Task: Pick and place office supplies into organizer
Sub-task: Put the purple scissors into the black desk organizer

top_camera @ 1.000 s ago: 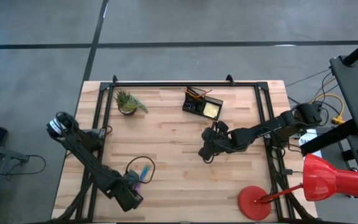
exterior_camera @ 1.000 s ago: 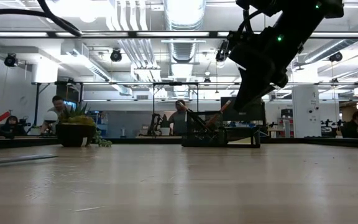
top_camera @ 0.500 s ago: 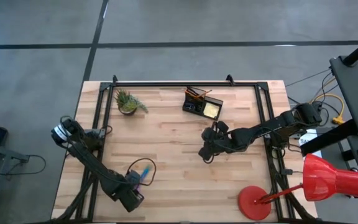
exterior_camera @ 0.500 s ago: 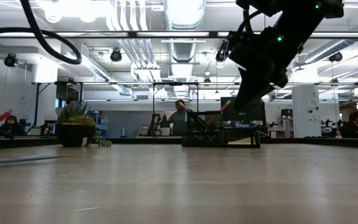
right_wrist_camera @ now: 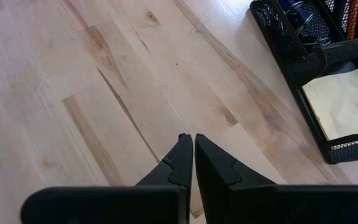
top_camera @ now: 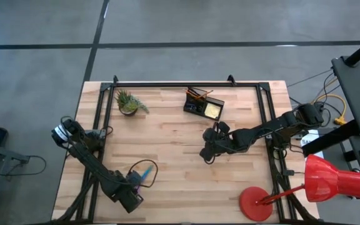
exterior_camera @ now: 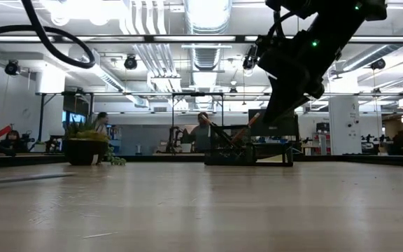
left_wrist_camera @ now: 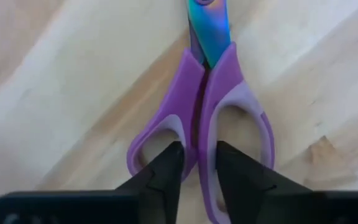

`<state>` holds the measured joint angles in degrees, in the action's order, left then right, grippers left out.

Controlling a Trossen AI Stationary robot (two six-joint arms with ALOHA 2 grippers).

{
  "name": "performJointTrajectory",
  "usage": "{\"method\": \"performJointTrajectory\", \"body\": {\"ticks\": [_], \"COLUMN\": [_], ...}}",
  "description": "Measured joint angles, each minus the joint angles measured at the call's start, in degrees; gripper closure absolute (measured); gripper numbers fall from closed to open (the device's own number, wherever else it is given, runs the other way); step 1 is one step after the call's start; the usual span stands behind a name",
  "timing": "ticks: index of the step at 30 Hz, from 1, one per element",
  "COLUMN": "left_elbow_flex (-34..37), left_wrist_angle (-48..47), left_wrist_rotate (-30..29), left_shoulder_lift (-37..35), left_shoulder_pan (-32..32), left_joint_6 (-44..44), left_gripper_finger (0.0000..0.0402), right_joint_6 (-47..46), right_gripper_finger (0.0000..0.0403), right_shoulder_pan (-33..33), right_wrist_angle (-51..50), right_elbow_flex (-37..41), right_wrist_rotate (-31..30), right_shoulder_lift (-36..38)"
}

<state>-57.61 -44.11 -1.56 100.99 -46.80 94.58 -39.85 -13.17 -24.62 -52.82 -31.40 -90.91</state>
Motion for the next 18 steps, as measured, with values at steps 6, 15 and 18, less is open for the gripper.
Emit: {"method": "performJointTrajectory", "body": {"ticks": [6, 15, 18], "left_elbow_flex": [0.6, -2.4, -2.9], "left_wrist_angle": [-2.3, -19.1, -28.0], "left_wrist_rotate": [-4.7, -13.5, -15.9], "left_shoulder_lift": [0.0, -2.3, -4.2], "left_shoulder_pan": [0.8, 3.6, 5.5], "left_joint_6": [-4.7, -14.5, -21.2], "left_gripper_finger": [0.0354, 0.0355, 0.0355], "right_joint_6": [0.0, 0.0, -0.6], "right_gripper_finger": [0.0394, 0.0394, 0.0394], "right_shoulder_pan": [0.0, 0.0, 0.0], "right_wrist_angle": [0.0, 0.0, 0.0], "right_elbow_flex": [0.0, 0.0, 0.0], "right_wrist_rotate": [0.0, -1.2, -4.3], "right_shoulder_lift": [0.0, 0.0, 0.0]}}
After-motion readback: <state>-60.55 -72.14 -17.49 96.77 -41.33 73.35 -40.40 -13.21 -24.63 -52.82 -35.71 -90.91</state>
